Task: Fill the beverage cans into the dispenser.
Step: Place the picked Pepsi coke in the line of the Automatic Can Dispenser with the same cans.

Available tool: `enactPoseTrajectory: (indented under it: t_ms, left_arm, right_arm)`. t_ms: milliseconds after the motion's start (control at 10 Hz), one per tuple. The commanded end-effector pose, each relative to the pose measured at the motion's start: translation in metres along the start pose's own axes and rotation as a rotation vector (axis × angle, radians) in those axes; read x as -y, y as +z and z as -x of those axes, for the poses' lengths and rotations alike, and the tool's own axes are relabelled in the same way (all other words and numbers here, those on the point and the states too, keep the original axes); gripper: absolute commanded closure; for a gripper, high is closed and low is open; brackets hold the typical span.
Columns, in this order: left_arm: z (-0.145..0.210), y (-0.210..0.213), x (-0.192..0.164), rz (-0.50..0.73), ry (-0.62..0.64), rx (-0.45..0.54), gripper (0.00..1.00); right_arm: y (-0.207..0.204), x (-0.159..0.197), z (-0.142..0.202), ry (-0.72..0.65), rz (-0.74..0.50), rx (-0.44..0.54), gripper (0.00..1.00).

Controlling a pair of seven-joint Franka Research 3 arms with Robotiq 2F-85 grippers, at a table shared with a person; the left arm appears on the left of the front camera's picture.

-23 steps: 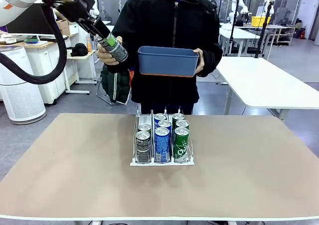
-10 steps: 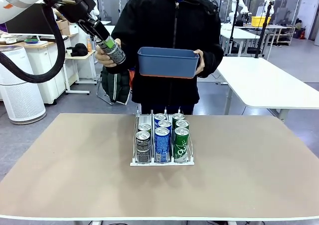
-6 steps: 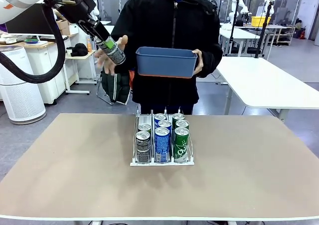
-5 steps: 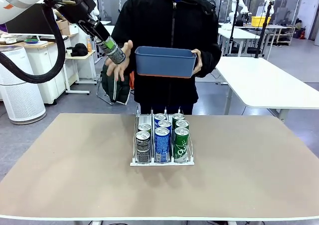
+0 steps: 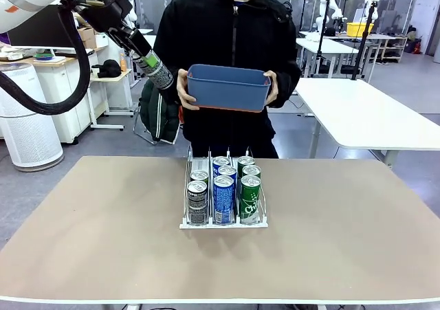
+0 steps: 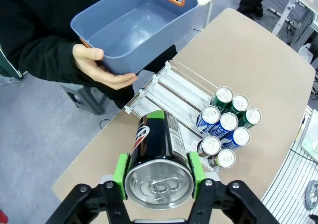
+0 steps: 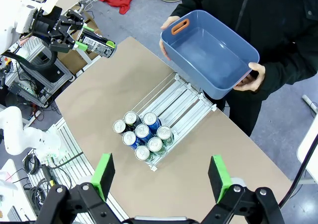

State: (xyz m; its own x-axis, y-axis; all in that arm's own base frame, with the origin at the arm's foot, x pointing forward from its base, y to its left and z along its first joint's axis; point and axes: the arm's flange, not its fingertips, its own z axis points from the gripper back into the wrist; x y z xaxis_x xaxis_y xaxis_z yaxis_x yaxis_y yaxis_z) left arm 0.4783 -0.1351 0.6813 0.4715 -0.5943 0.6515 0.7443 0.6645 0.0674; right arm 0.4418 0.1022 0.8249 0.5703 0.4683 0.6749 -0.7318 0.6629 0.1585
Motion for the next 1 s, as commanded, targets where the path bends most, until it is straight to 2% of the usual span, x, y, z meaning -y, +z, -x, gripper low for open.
enactPoseTrajectory:
  t_ms: [0,500,600,800,900]
  left_arm:
    - [0.0,0.002,-0.001,-0.01,0.0,0.004,1.0]
    - [0.0,0.002,-0.001,-0.01,0.0,0.004,1.0]
    - [0.0,0.0,0.0,0.0,0.0,0.0,0.42]
    - [-0.001,-0.001,0.028,-0.014,0.002,-0.04,0.42]
    - [0.003,-0.011,0.05,-0.128,0.051,-0.073,0.42]
  right_arm:
    - [0.0,0.0,0.001,0.002,-0.006,0.003,0.0]
    - [0.0,0.0,0.001,0.002,-0.006,0.003,0.0]
    - [0.0,0.0,0.001,0.002,-0.006,0.003,0.0]
    - [0.0,0.0,0.001,0.002,-0.006,0.003,0.0]
    - [0.0,0.0,0.001,0.002,-0.006,0.003,0.0]
